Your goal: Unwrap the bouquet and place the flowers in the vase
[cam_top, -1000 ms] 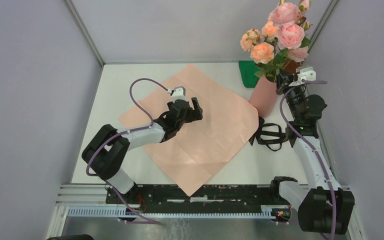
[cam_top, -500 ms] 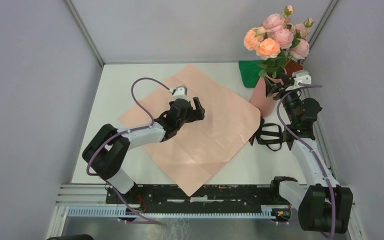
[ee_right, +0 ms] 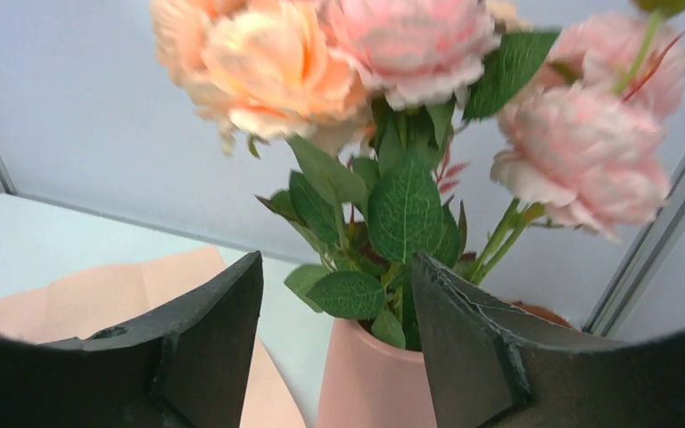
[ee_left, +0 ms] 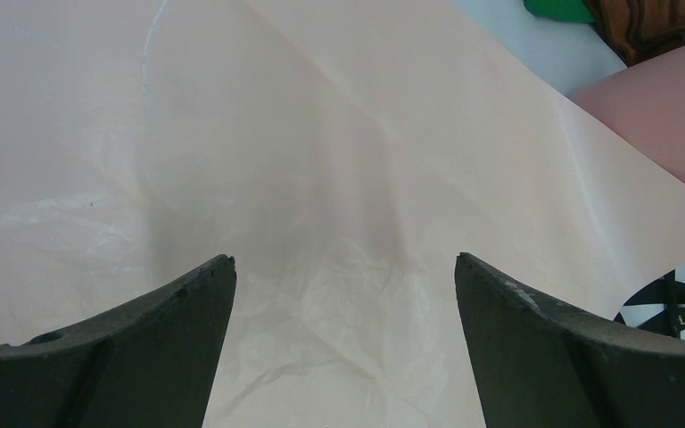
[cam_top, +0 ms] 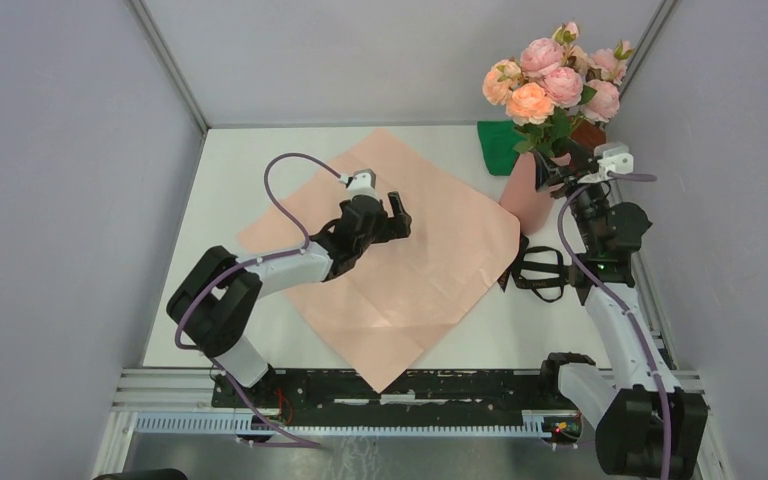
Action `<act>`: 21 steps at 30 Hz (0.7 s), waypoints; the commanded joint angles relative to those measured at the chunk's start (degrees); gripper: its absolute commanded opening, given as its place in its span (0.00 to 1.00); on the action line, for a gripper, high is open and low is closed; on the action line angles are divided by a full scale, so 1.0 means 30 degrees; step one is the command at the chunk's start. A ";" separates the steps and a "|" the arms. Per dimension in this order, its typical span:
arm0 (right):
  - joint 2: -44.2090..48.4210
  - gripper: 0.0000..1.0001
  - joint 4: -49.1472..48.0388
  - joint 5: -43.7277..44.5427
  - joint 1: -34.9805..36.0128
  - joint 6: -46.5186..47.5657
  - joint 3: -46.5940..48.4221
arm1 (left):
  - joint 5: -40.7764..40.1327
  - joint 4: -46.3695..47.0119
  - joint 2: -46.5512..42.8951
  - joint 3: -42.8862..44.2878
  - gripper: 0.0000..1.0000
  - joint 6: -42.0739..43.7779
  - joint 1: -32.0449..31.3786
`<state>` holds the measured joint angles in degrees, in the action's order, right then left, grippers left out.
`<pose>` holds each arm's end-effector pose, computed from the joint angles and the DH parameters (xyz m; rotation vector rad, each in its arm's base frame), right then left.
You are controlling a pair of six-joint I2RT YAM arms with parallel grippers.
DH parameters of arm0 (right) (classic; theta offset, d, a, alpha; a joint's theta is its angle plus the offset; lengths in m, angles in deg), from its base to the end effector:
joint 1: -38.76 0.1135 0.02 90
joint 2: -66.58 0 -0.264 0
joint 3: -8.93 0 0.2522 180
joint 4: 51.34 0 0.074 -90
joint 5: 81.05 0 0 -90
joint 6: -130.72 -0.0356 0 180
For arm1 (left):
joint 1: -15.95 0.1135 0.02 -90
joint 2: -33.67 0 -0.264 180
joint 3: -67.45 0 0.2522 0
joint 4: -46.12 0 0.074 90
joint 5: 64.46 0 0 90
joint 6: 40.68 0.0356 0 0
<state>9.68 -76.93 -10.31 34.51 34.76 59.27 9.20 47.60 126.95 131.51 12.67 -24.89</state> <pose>0.2283 -0.0052 0.3409 -0.1817 1.2482 0.2339 0.2721 -0.2219 0.2036 -0.1038 2.0767 -0.5511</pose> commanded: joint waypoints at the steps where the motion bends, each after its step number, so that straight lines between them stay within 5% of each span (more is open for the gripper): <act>1: 0.1440 0.70 -0.0578 -0.0028 -0.0015 -0.0286 0.0755 | -0.0010 0.0080 0.0355 0.0975 0.97 -0.0097 0.0093; 4: 0.1780 0.84 0.0146 -0.0093 -0.0018 -0.0272 0.1584 | 0.0216 -0.0210 0.0488 0.1369 0.97 0.0122 0.0108; 5: 0.1993 0.97 0.0471 -0.0274 -0.0018 -0.0315 0.1861 | 0.0259 -0.0181 0.0490 0.1371 0.97 0.0057 0.0133; 21: 0.3002 0.98 -0.0471 -0.3398 0.0973 -0.3619 0.0537 | -0.0341 -0.0689 -0.2441 0.0352 0.96 -0.0501 0.0132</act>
<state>19.82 -76.58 -18.10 35.80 26.37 61.80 10.08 44.72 124.06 133.24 12.67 -24.89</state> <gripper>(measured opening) 0.979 0.967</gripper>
